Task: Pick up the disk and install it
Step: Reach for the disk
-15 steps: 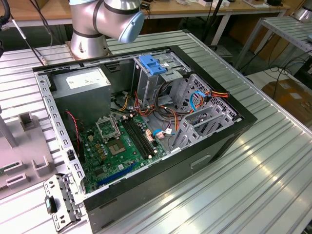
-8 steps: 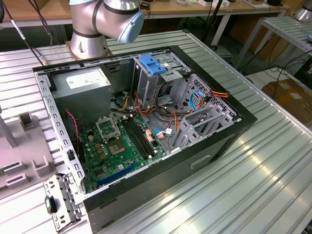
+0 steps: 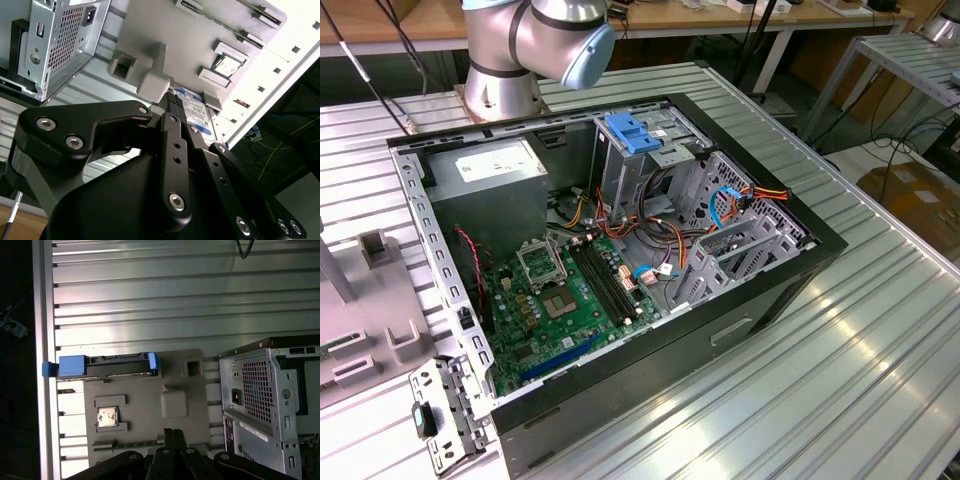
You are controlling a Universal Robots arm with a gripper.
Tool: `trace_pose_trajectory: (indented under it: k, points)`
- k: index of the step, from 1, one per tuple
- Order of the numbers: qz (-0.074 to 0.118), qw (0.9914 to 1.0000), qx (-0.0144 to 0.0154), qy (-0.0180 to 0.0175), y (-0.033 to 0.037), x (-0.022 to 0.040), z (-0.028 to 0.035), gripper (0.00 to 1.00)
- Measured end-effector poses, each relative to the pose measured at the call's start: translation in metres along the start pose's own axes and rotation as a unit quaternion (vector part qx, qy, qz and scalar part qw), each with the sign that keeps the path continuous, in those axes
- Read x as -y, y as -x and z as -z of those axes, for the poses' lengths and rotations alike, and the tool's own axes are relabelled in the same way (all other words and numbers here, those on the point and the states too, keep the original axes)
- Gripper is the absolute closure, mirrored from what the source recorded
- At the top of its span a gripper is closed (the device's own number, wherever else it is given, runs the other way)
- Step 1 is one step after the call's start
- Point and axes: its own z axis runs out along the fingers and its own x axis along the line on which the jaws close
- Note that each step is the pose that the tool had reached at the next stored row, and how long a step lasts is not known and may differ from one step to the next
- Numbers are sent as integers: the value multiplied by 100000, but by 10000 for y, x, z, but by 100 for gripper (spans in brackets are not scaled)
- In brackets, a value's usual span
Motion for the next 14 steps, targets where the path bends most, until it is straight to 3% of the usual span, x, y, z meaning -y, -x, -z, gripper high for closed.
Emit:
trace_pose_trajectory:
  k: [14]
  points:
    - [0,100000,0,0,-130,-15,-25,89]
